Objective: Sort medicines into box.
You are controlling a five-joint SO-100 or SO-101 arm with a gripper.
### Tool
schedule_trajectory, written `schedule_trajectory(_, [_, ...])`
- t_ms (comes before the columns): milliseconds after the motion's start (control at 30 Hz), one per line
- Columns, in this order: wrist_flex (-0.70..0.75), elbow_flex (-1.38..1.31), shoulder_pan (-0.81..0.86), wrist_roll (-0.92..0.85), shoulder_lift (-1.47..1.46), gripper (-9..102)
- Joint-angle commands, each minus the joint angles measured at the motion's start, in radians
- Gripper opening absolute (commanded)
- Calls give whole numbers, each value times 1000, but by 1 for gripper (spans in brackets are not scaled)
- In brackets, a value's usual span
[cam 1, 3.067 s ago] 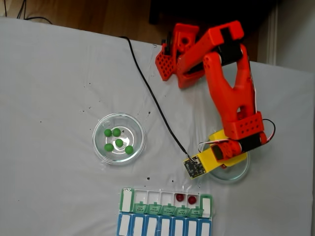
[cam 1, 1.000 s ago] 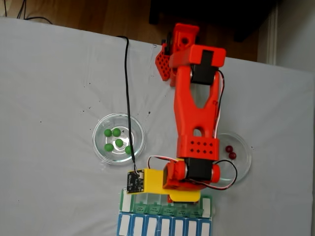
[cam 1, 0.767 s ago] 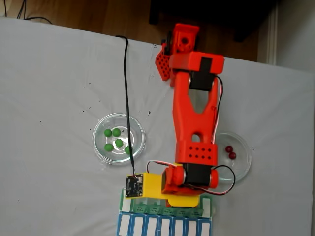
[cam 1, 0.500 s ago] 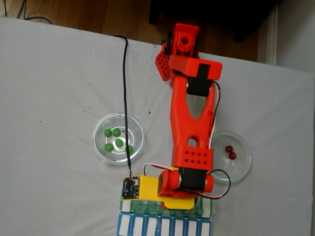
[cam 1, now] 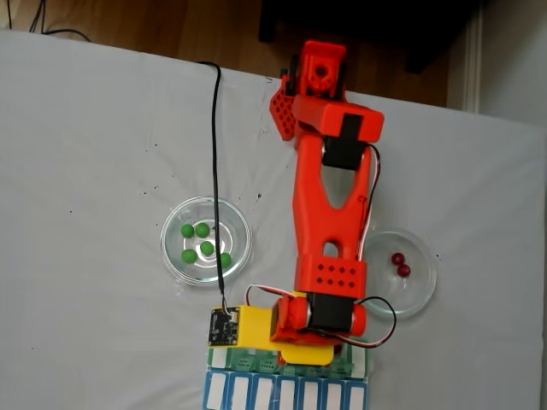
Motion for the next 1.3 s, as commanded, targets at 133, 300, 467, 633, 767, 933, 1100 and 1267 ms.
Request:
schedule_trajectory(133, [-57, -100, -9, 0, -32, 1])
schedule_trajectory(300, [-48, -112, -14, -5, -46, 1])
schedule_trajectory(467, [-46, -107, -15, -8, -38, 7])
schedule_trajectory(633, [-38, -100, -21, -15, -38, 13])
schedule_trajectory(767, [-26, -104, -23, -18, -38, 15])
schedule_trajectory(933, [0, -126, -25, -21, -43, 17])
schedule_trajectory(1100, [28, -140, -21, -32, -41, 17])
schedule_trajectory(1267, [78, -153, -21, -44, -21, 15])
